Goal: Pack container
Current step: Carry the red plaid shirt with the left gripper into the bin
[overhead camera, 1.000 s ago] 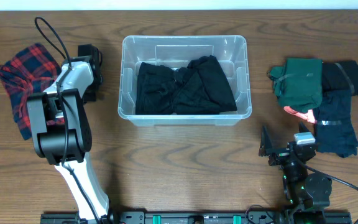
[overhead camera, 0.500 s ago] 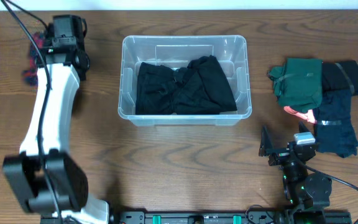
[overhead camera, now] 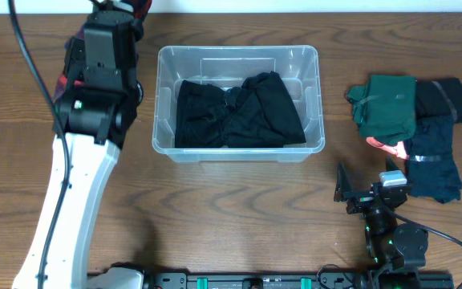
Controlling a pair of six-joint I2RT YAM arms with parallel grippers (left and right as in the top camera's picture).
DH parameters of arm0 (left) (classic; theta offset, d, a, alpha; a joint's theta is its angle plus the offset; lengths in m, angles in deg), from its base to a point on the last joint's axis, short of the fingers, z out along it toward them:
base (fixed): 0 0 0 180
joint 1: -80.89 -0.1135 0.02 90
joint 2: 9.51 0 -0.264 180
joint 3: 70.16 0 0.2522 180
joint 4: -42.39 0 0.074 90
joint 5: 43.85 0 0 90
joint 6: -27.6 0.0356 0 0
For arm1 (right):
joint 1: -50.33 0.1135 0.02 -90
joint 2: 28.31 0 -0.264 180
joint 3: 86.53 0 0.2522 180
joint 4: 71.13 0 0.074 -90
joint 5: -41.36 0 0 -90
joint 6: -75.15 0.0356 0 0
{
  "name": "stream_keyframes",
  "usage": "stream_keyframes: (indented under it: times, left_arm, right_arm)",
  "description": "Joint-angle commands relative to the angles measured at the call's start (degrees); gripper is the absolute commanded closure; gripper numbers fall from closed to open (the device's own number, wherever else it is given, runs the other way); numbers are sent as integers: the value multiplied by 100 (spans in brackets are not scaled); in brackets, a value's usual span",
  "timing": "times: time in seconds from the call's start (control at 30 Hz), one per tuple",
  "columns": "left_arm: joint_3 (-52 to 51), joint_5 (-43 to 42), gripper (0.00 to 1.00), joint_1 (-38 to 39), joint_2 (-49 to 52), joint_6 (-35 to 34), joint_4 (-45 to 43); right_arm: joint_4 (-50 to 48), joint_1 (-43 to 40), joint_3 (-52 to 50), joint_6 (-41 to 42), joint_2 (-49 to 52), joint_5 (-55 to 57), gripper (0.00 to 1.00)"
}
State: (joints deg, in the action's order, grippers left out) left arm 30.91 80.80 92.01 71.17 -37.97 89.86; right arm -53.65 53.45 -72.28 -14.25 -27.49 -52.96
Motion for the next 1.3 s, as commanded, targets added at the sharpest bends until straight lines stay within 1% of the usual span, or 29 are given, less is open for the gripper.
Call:
stream_keyframes:
  times: [0.0,0.17,0.33,0.4,0.5,0.6,0.7,0.9,1.07,1.27]
  left_arm:
    - [144,-98,94,297,-339,389,-125]
    - [144,-887,94,1178,-540,1010,-42]
    - [144,-1397,94,2118,-555,1458,-17]
    - [144,-1567,94,2400,-555,1484,-22]
    - [144,-1974,94,2629,-555,1478,9]
    - [144,-2522,94,2669,-551,1480,144]
    - [136,-2745,94,2612,-540,1480,251]
    - [127,-3416,94,2350,-448,1473,35]
    - [127,-3427,94,2083,-133,1298,-448]
    - [127,-3429,94,1788,468,1305,-603]
  right_arm:
    - [7,-57,-17,17,-44,-22,1]
    - [7,-57,-17,17,-44,-22,1]
    - [7,-57,-17,17,-44,-22,1]
    - [7,-57,-17,17,-44,-22,1]
    - [7,-57,-17,17,-44,-22,1]
    - [7,-57,-17,17,-44,-22,1]
    - [7,-57,-17,17,-44,-22,1]
    - [7,-57,-17,17,-44,-22,1]
    - [7,-57,-17,17,-44,-22,1]
    - [7,-57,-17,17,-44,-22,1]
